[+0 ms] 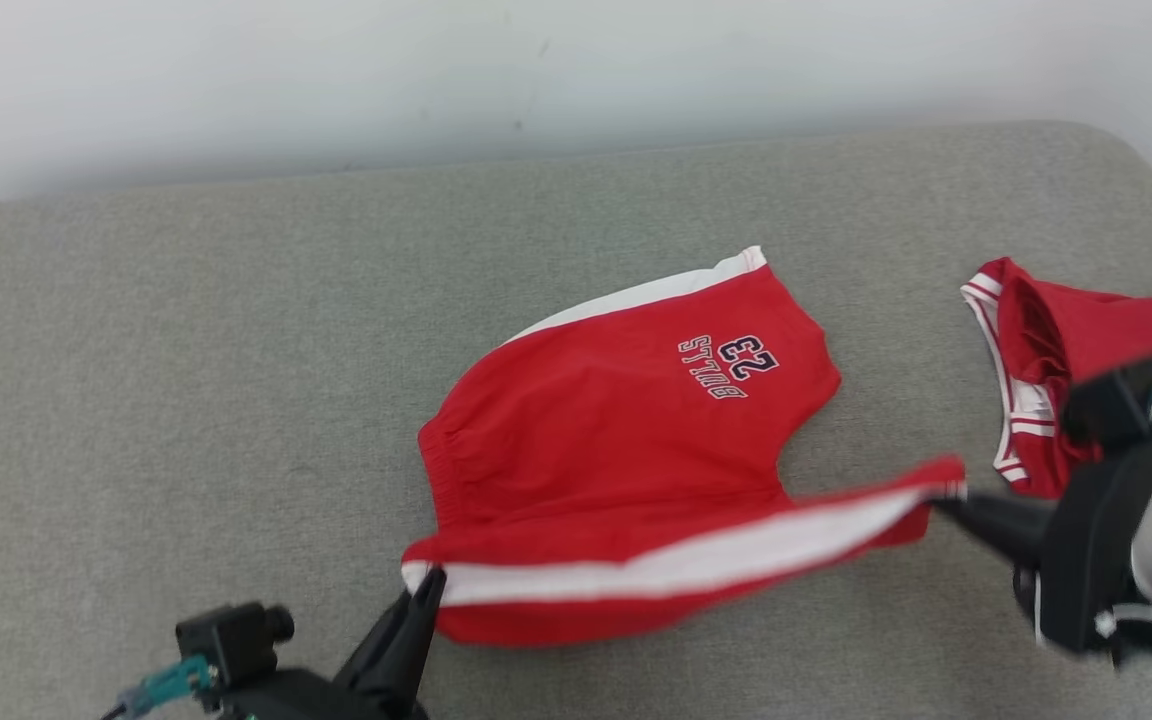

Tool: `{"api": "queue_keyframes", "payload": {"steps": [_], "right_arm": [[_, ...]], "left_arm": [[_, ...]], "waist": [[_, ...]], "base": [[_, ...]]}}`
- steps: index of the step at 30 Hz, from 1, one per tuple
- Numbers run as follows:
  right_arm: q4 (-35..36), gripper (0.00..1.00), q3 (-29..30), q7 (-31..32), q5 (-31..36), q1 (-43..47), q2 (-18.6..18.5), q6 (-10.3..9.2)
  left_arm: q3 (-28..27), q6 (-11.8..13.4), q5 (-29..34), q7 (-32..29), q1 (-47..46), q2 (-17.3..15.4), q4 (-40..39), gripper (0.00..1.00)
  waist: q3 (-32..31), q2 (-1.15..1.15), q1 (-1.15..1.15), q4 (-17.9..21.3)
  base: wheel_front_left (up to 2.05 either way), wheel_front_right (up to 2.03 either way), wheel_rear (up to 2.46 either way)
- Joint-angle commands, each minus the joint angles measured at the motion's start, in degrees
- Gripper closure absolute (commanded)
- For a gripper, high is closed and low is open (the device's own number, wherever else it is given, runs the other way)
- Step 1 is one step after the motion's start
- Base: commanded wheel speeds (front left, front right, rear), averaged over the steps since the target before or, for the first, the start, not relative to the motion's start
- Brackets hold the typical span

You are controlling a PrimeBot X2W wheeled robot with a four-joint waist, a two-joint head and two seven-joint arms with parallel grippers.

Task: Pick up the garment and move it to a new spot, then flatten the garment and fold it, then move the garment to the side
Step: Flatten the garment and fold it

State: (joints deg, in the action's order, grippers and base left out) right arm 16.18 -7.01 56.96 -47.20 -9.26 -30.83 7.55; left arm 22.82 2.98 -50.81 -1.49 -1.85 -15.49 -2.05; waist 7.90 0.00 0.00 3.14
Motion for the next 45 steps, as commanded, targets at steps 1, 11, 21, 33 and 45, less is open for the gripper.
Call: {"api": "queue_keyframes", "payload": {"steps": [1, 11, 21, 33, 45], "right_arm": [[-2.70, 1.00, -1.03, -2.02, 1.58, -5.09, 0.00, -0.13], [-24.99, 1.00, -10.62, -18.16, 12.99, -24.89, 0.68, -0.14], [-46.06, 1.00, -15.12, -31.30, 19.17, -39.25, 4.78, -0.14], [-57.07, 0.00, -18.62, -38.78, 18.41, -45.32, 7.43, -0.14], [-63.64, 0.00, -18.10, -41.99, 14.65, -44.46, 7.02, -0.14]], "left_arm": [[-0.22, -0.16, 0.15, 0.53, -2.73, 1.01, 1.34, 1.00], [0.61, 1.89, 3.33, 1.65, -15.55, 5.59, 10.98, 1.00], [1.93, 2.20, 5.51, 5.16, -29.40, 10.51, 24.19, 1.00], [3.70, 0.73, 3.93, 9.45, -36.67, 12.29, 32.35, 0.00], [-1.24, 1.51, 13.21, 16.70, -31.52, 7.91, 27.87, 0.00]], "waist": [[1.06, 0.00, 0.00, -1.19], [5.22, 0.00, 0.00, -5.04], [11.10, 0.00, 0.00, -8.51], [11.64, 0.00, 0.00, -8.66], [6.55, 0.00, 0.00, -7.73]], "base": [[0.00, 0.00, 0.00], [0.00, 0.00, 0.00], [0.00, 0.00, 0.00], [0.00, 0.00, 0.00], [0.00, 0.00, 0.00]]}}
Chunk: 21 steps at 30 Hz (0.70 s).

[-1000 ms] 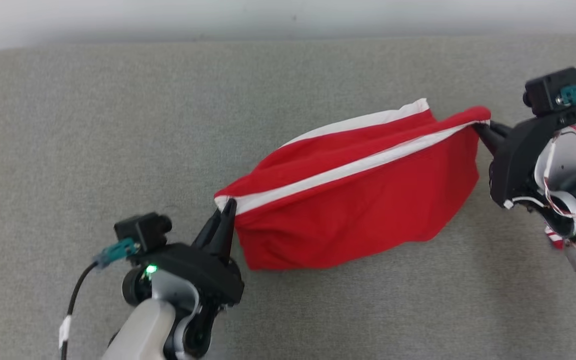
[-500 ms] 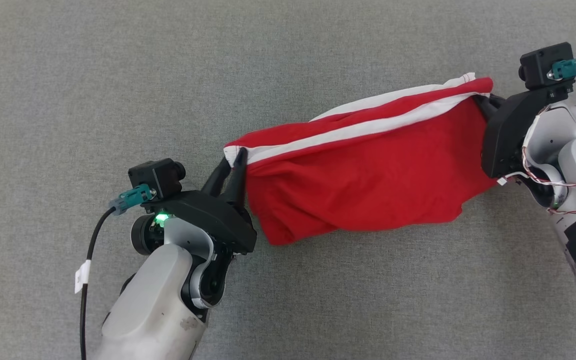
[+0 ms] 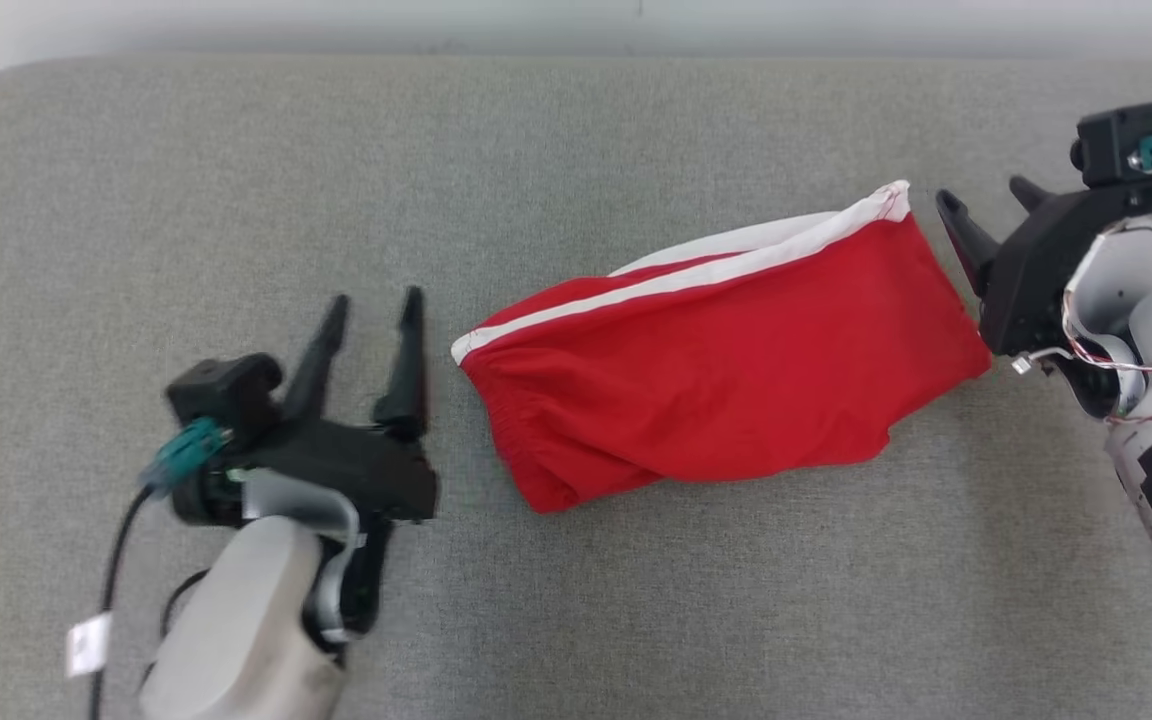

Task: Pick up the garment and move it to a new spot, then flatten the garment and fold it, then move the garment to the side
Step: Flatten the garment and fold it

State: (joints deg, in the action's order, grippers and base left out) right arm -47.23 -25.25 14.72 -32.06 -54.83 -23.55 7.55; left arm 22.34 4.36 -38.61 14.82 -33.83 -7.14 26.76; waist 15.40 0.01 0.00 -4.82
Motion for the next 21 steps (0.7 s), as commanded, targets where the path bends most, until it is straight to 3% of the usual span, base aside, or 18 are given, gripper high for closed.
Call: {"api": "queue_keyframes", "payload": {"steps": [1, 7, 12, 21], "right_arm": [[-0.74, 0.00, 0.40, 0.49, -1.04, 1.50, -0.23, -0.14], [-2.93, 0.00, 1.17, 1.53, -2.26, 2.99, -0.44, -0.14], [-5.50, 0.00, 2.45, 0.93, -2.59, 3.34, -0.34, -0.14], [-10.03, 0.00, 5.09, -0.04, -4.30, 2.83, 1.81, -0.14]], "left_arm": [[-2.39, 0.45, 2.97, 0.38, 2.24, -0.69, -3.37, 0.00], [-10.12, 1.09, 13.80, 0.29, 12.06, -1.07, -14.62, 0.00], [-15.70, -0.96, 21.16, 0.29, 20.38, 0.72, -21.60, 0.00], [-21.25, -4.73, 25.50, 0.31, 26.87, 3.75, -25.86, 0.00]], "waist": [[-1.21, -0.01, 0.00, 0.26], [-1.26, -0.01, 0.00, 0.38], [0.07, -0.01, 0.00, -0.63], [1.88, -0.01, 0.00, -3.50]], "base": [[0.00, 0.00, 0.00], [0.00, 0.00, 0.00], [0.00, 0.00, 0.00], [0.00, 0.00, 0.00]]}}
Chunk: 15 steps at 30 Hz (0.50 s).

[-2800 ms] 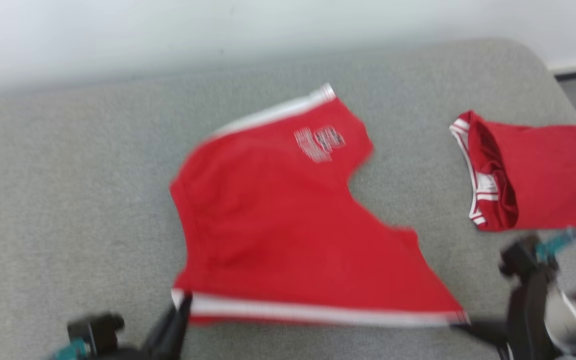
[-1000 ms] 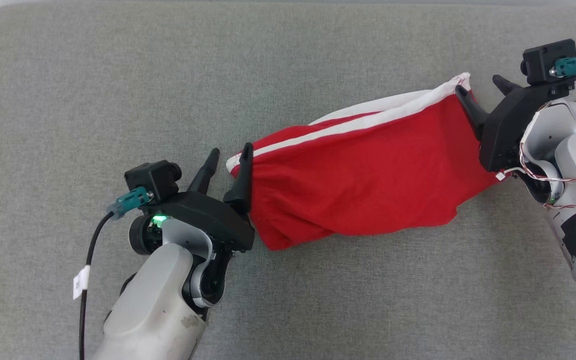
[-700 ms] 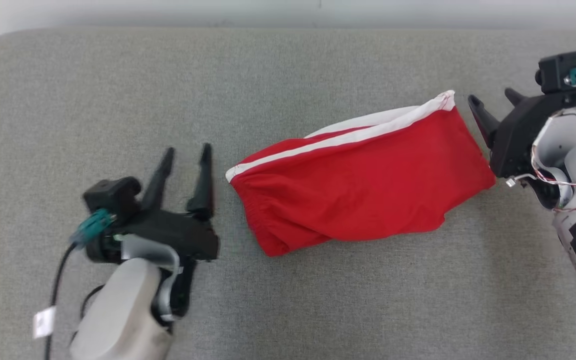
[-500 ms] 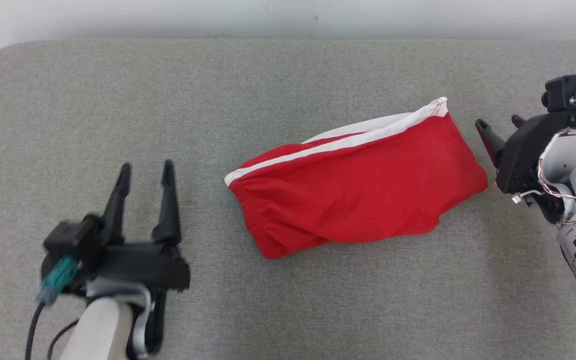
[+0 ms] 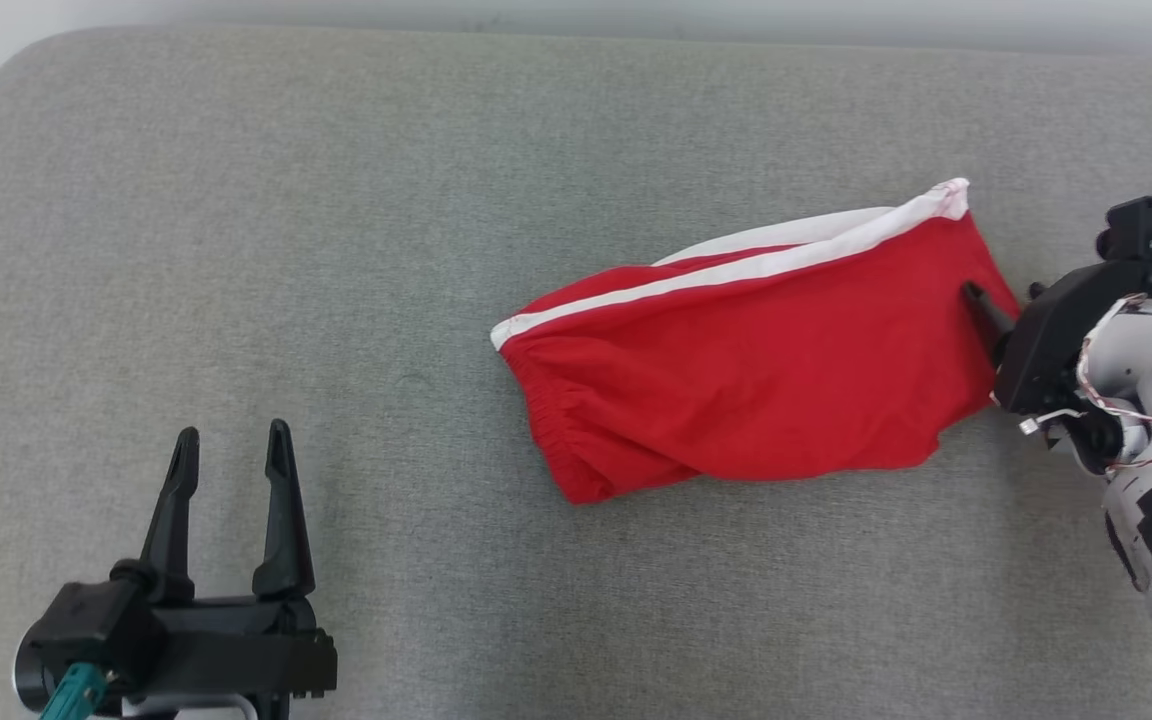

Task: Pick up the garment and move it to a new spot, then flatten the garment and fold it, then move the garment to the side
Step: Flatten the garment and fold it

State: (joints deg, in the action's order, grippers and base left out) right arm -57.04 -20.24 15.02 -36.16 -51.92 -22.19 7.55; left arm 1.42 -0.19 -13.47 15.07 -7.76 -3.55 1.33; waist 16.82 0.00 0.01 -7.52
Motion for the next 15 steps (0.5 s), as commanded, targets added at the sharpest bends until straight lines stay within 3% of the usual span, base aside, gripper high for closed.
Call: {"api": "queue_keyframes", "payload": {"steps": [1, 10, 11, 12, 15], "right_arm": [[-0.55, 0.00, -0.15, -0.07, -0.26, 0.00, 0.67, -0.14], [-7.12, 0.00, -2.75, 4.05, 2.88, 1.89, 1.46, -0.15], [-7.41, 0.43, -2.85, 4.27, 2.88, 2.02, 1.68, -0.14], [-7.44, 1.00, -3.30, 4.14, 3.50, 1.99, 1.70, -0.15], [-7.95, 1.00, -3.71, 2.70, 4.61, 1.70, 1.25, -0.15]], "left_arm": [[-0.51, 0.05, 0.47, 0.05, 1.29, 0.39, -1.19, 0.00], [0.31, -0.46, -1.66, 0.05, 2.79, 0.65, -0.95, 0.00], [0.39, -0.40, -2.07, 0.05, 2.89, 0.65, -0.86, 0.00], [0.42, -0.44, -2.16, 0.06, 2.97, 0.66, -0.73, 0.00], [0.45, -0.43, -2.22, 0.06, 3.35, 0.65, -0.33, 0.00]], "waist": [[0.48, 0.00, -0.01, -1.02], [-0.32, 0.00, -0.01, -2.81], [-0.44, 0.00, -0.01, -2.84], [-0.55, 0.00, -0.01, -2.84], [-1.14, 0.00, -0.01, -2.58]], "base": [[0.00, 0.00, 0.00], [0.00, 0.00, 0.00], [0.00, 0.00, 0.00], [0.00, 0.00, 0.00], [0.00, 0.00, 0.00]]}}
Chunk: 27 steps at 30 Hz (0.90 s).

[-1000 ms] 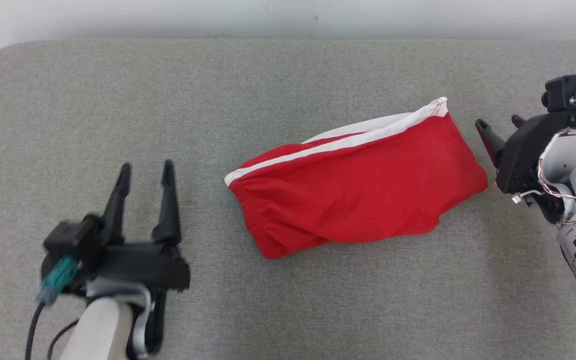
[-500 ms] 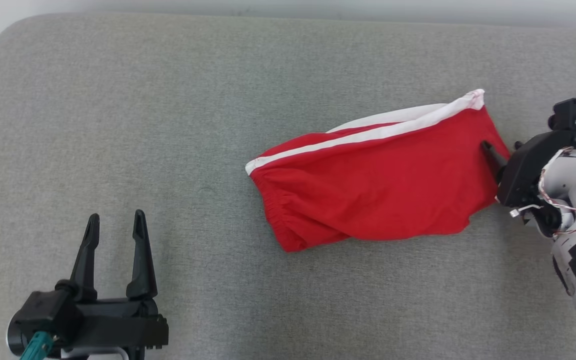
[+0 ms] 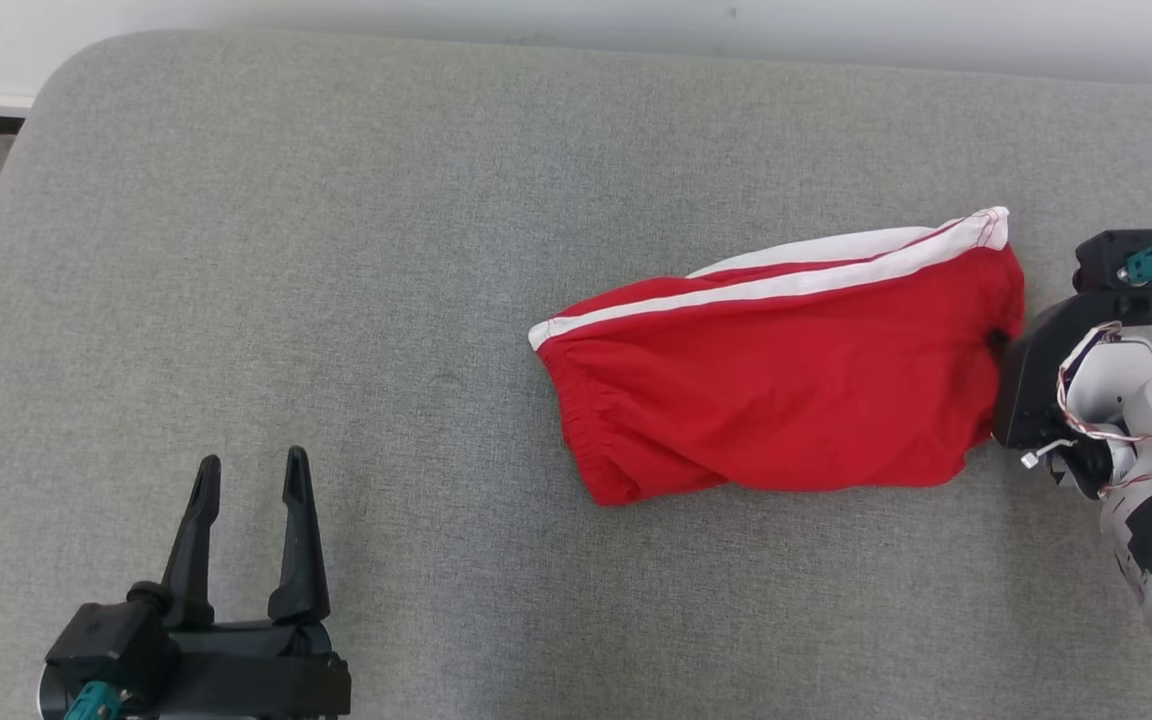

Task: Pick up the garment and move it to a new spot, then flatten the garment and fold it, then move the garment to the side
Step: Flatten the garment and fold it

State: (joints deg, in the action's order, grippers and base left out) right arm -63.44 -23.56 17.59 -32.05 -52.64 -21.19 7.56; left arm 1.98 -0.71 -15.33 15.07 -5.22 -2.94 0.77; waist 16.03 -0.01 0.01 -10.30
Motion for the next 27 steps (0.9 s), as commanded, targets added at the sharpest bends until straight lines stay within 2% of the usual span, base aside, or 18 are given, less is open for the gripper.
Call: {"api": "queue_keyframes", "payload": {"steps": [1, 15, 20, 23, 27], "right_arm": [[-1.70, 1.00, -0.33, -0.50, 0.88, 2.11, -0.07, -0.16], [-0.34, 1.00, -0.46, -6.61, 6.25, 2.09, -7.34, -0.17], [0.19, 1.00, -0.12, -7.17, 11.44, 1.51, -10.03, -0.16], [1.98, 1.00, -0.34, -6.42, 14.60, 1.21, -9.71, -0.16], [7.52, 1.00, -0.24, -4.62, 16.68, 2.41, -6.81, -0.16]], "left_arm": [[-0.09, 0.10, -0.34, 0.06, 0.91, 0.04, 0.35, 0.00], [0.76, 0.50, -1.24, 0.06, 3.04, 0.04, 0.74, 0.00], [1.09, 0.58, -1.41, 0.06, 3.73, 0.03, 1.16, 0.00], [1.56, 0.95, -1.26, 0.06, 4.32, 0.02, 0.88, 0.00], [1.87, 1.23, -1.39, 0.06, 4.73, 0.02, 0.82, 0.00]], "waist": [[-0.54, 0.01, -0.01, 0.30], [-5.67, 0.01, -0.01, 2.38], [-7.23, 0.01, -0.01, 3.45], [-7.85, 0.01, -0.01, 3.85], [-8.47, 0.01, -0.01, 4.18]], "base": [[0.00, 0.00, 0.00], [0.00, 0.00, 0.00], [0.00, 0.00, 0.00], [0.00, 0.00, 0.00], [0.00, 0.00, 0.00]]}}
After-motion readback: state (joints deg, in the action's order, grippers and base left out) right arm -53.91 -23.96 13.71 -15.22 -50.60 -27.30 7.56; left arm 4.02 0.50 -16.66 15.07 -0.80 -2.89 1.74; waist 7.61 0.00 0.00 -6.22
